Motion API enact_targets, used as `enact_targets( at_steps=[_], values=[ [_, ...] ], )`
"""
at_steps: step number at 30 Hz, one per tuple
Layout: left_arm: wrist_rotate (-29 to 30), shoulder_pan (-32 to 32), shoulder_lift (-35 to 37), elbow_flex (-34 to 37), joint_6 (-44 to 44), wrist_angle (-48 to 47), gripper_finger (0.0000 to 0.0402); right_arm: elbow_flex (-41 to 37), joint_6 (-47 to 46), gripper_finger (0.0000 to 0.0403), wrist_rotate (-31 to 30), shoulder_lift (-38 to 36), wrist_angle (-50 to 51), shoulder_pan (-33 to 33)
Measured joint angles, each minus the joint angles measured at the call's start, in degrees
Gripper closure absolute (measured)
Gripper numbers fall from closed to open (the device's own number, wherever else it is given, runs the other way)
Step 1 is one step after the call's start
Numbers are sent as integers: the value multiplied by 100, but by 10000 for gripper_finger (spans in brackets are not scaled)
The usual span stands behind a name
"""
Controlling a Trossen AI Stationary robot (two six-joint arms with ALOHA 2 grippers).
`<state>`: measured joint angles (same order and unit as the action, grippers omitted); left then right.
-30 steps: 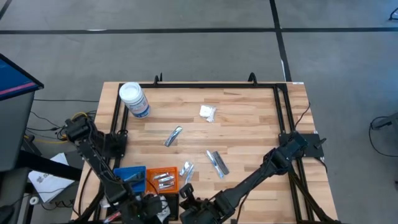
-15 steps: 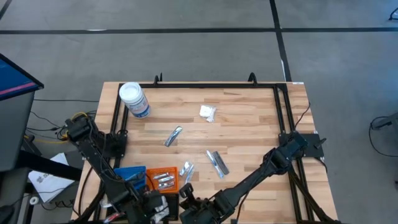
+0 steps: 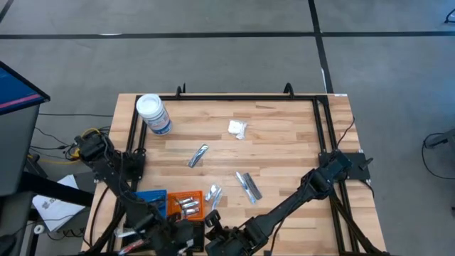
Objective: Pick & Place Travel size toiletries
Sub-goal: Put the bottom cotton pack into the right black basket
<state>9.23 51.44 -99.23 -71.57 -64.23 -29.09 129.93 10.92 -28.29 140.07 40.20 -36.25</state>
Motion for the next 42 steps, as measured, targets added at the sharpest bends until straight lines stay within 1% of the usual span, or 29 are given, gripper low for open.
enact_targets(
  at_steps=[4, 9, 12, 17, 21, 26, 29, 36, 42],
  values=[
    [-72, -319, -161, 7, 340, -352, 401, 0, -2, 403, 0, 0, 3, 0],
    [-679, -611, -504, 7, 720, -353, 401, 2, -2, 403, 1, -2, 92, 0],
    [-1100, -609, -657, 9, 748, -351, 401, 2, -4, 403, 4, -2, 187, 0],
    [-1278, -493, -591, 7, 750, -392, 401, -72, 0, 403, 6, -17, 121, 0],
    [-1535, -422, -550, 4, 837, -834, 401, -111, -1, 403, 55, -13, 84, 4],
    [-1547, -406, -550, 4, 1240, -934, 401, -111, 0, 403, 122, -15, 42, 4],
    [-1507, -429, -550, -2, 1320, -939, 401, -111, 0, 403, 125, -15, 36, 4],
    [-1168, -516, -431, -306, 1600, -952, 401, -111, 15, 403, 128, -13, 42, 11],
    [-1052, -668, -390, -266, 1830, -1124, 401, -111, 13, 403, 129, -11, 37, 14]
  ],
)
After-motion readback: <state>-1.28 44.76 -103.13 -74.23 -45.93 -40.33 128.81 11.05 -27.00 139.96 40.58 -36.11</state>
